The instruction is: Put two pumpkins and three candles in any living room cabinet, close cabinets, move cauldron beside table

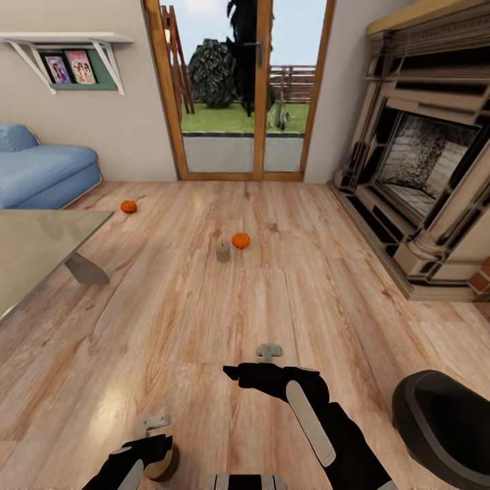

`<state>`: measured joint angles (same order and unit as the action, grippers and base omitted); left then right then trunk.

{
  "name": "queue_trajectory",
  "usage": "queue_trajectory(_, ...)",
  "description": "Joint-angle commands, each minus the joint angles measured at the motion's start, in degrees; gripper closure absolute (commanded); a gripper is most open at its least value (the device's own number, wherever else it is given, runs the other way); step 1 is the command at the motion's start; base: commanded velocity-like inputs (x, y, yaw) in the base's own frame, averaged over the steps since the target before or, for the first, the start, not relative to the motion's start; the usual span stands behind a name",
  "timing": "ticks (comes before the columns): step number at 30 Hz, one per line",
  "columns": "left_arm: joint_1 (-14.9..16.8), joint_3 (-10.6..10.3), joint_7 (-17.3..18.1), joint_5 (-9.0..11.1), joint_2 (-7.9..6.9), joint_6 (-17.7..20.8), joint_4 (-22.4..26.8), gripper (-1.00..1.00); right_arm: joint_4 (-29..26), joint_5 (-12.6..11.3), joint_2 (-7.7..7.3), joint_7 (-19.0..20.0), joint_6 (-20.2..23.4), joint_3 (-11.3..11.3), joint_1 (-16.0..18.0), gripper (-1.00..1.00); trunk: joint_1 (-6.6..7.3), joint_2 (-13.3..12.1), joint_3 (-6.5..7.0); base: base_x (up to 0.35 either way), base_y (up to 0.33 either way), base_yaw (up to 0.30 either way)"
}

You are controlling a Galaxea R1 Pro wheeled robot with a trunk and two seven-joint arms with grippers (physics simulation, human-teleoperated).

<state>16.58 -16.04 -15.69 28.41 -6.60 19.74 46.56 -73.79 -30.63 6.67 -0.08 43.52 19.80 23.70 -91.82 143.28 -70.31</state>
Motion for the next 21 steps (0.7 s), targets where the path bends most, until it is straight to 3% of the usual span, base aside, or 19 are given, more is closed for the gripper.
queue_trajectory(1,0.0,-0.3,-0.6,0.6,-0.09,0.1,0.1,-1.00,0.0,0.0,0.01,0.0,0.2,0.0,0.0,-1.00,-0.01,0.0,-0.28,0.000,0.000,0.000)
queue_trajectory(21,0.0,-0.4,-0.6,0.5,-0.08,0.0,0.2,-1.00,0.1,0.0,0.10,0.0,0.2,0.0,0.0,-1.00,-0.53,0.3,-4.71,0.000,0.000,0.000)
